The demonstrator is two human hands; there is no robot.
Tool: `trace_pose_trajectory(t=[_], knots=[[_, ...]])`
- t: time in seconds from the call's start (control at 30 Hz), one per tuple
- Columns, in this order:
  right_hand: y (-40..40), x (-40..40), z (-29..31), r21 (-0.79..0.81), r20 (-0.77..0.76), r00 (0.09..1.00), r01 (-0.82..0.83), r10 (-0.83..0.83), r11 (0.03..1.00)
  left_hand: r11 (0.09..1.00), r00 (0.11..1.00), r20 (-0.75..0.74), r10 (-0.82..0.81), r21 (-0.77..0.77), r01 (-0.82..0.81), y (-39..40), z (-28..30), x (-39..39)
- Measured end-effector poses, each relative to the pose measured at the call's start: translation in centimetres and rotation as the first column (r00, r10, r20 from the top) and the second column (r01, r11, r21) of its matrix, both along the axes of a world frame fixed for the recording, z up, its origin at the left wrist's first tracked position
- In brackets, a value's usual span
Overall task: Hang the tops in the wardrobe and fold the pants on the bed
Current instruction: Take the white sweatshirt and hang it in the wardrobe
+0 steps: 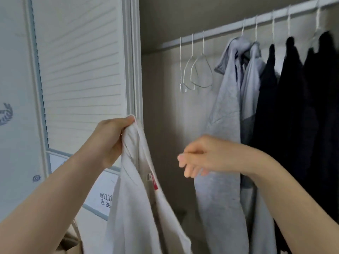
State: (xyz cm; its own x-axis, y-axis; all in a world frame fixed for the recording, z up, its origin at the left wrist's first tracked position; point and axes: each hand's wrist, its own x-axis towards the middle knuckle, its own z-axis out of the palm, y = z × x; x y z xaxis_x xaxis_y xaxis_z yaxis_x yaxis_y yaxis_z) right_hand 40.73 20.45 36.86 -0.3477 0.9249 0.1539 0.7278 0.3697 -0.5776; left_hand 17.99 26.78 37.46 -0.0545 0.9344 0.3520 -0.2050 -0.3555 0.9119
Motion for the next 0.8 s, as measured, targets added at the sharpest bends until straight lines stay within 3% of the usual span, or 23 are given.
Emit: trace_pose_trajectory(t=[0.1,0.2,0.33,0.5,0.6,0.7,0.8], knots=[[3.1,-0.9,5.1,0.228,-0.09,0.992,0.11,-0.091,0.967,0.999,0.999,-0.042,0.035,0.02,-0.034,1.0,1.6,1.0],[8.6,-0.9,9.4,0.456,-0.343,0.914,0.364,-0.216,0.813,0.994,0.992,-0.072,0.106,0.036,-0.104,1.9,3.0,1.3],[13.9,0.0,14.6,0.499,-0.507,0.799,0.577,-0.323,0.647,0.981,0.965,-0.188,0.181,0.098,-0.165,3.1,3.7,1.5],[17.7,1.0,19.2,0.23,-0.575,0.651,0.709,-0.495,0.666,0.947,0.872,-0.379,0.308,0.204,-0.246,4.2,3.1,1.3],[18.8,1.7,20.4,0.225,-0.52,0.716,0.641,-0.465,0.734,0.92,0.802,-0.457,0.384,0.267,-0.288,4.2,2.9,1.2],[19.8,1.6,20.3,0.151,-0.576,0.734,0.528,-0.36,0.836,0.901,0.763,-0.484,0.428,0.299,-0.315,4.4,2.8,0.9],[21.4,1.5,20.1,0.179,-0.561,0.748,0.529,-0.356,0.83,0.896,0.745,-0.504,0.437,0.317,-0.311,4.7,2.7,0.5]])
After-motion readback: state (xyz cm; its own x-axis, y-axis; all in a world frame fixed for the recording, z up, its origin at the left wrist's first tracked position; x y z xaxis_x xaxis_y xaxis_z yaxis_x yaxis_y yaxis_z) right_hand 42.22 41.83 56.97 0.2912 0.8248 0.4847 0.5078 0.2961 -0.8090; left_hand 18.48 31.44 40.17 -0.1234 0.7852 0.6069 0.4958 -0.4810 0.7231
